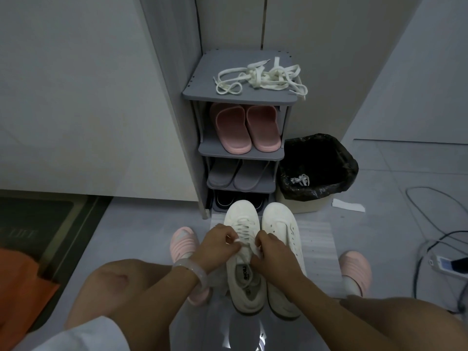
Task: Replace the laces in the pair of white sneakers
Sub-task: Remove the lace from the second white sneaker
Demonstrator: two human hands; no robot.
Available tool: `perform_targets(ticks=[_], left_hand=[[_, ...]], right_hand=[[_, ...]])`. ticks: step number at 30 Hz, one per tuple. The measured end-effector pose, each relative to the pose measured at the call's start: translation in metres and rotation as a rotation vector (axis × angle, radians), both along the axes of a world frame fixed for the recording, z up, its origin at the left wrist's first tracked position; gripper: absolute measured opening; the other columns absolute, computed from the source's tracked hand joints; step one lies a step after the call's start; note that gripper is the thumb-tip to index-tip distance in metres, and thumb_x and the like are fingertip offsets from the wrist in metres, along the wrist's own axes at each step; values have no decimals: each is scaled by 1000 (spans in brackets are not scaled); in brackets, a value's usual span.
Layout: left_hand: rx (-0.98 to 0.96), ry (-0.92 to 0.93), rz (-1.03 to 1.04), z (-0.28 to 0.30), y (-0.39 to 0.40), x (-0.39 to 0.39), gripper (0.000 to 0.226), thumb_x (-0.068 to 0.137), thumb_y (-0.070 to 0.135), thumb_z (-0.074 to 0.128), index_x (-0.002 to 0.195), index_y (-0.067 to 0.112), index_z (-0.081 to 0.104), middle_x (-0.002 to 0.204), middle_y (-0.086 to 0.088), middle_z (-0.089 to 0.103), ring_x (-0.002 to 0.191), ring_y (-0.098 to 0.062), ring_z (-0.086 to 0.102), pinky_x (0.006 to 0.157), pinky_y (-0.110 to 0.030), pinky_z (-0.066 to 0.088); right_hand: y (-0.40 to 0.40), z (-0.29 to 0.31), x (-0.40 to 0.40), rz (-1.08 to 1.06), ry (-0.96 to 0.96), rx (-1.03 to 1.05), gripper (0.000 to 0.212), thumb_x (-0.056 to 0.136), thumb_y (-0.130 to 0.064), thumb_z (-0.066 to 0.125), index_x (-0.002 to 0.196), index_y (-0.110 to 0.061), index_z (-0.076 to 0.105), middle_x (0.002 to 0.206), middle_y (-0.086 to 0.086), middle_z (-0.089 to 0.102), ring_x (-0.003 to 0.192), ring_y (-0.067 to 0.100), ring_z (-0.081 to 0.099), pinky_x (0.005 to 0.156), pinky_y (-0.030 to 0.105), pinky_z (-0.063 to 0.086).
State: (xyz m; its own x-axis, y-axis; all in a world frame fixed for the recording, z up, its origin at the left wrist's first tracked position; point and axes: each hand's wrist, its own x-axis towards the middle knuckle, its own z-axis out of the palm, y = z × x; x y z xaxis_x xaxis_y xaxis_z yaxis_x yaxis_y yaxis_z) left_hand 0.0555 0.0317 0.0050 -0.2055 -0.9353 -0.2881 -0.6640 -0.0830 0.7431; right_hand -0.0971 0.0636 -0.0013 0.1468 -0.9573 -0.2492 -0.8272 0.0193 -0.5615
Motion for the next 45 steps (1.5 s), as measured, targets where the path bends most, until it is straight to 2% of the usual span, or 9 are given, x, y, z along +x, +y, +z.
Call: perform_targets(ticks=[4, 8, 16, 20, 25, 28, 32, 36, 45], left_hand=[[-6, 40, -33, 0, 1, -1, 6, 82, 9, 65, 87, 5, 63, 88, -3, 57, 82, -13, 52, 78, -22, 41], [-31, 5, 27, -5, 0, 1, 9, 85, 11, 62, 87, 2, 63, 88, -3, 55, 76, -11, 52, 67, -15, 37], [107, 89, 81, -1, -2, -1, 12, 85, 17, 63, 90, 11, 55, 91, -1, 54, 82, -11, 51, 61, -8, 38], [22, -350, -198, -8, 10, 4, 43, 83, 30, 64, 111, 7, 43, 107, -7, 49, 93, -22, 52, 72, -27, 41], [-22, -526, -327, -13, 18, 0, 29, 90, 25, 50, 106, 1, 47, 110, -18, 57, 98, -30, 56, 75, -31, 42], [-26, -501, -282, -14, 18, 2, 33, 91, 29, 50, 107, 1, 48, 109, -17, 59, 98, -30, 57, 78, -33, 44], [-117, -431, -161, -14, 16, 0, 39, 91, 35, 50, 119, 8, 50, 111, -12, 62, 102, -26, 58, 84, -33, 47], [-151, -333, -152, -15, 15, 1, 36, 90, 31, 53, 121, 12, 56, 114, -6, 65, 105, -20, 58, 89, -30, 44], [-149, -233, -89, -18, 12, 4, 30, 83, 24, 64, 108, 8, 63, 103, -6, 68, 94, -16, 62, 74, -16, 39]], right_hand=[[-5, -4, 2, -85, -87, 23, 19, 84, -30, 60, 81, -23, 43, 83, -7, 46, 71, 8, 45, 56, 18, 32], [-13, -5, 1, -88, -164, 87, 24, 89, -23, 57, 69, -26, 43, 75, -10, 49, 65, 2, 44, 57, 13, 33], [-11, 4, 1, 25, -5, 60, 22, 95, -16, 41, 74, -20, 34, 74, -2, 46, 72, 16, 47, 62, 25, 34], [-13, 7, 6, 52, 66, 12, 8, 98, -17, 34, 91, -13, 37, 86, 8, 57, 72, 19, 53, 63, 29, 38], [-22, 16, 0, 263, 448, -291, 31, 86, -13, 58, 113, 0, 51, 80, 11, 67, 67, 23, 66, 54, 26, 42], [-21, 14, -4, 164, 236, -114, 22, 96, -12, 40, 116, -5, 46, 92, 11, 66, 79, 25, 63, 62, 28, 39], [-14, 6, -9, 18, -64, 18, 12, 90, -20, 55, 98, -10, 58, 95, 5, 62, 83, 15, 55, 69, 22, 40], [-7, -1, -4, -14, -121, -37, 11, 88, -9, 54, 80, -16, 49, 86, -1, 51, 77, 10, 46, 61, 15, 30], [-22, 6, -13, -22, -129, -114, 1, 86, -11, 57, 87, -11, 57, 85, -4, 48, 74, 9, 46, 61, 16, 34]])
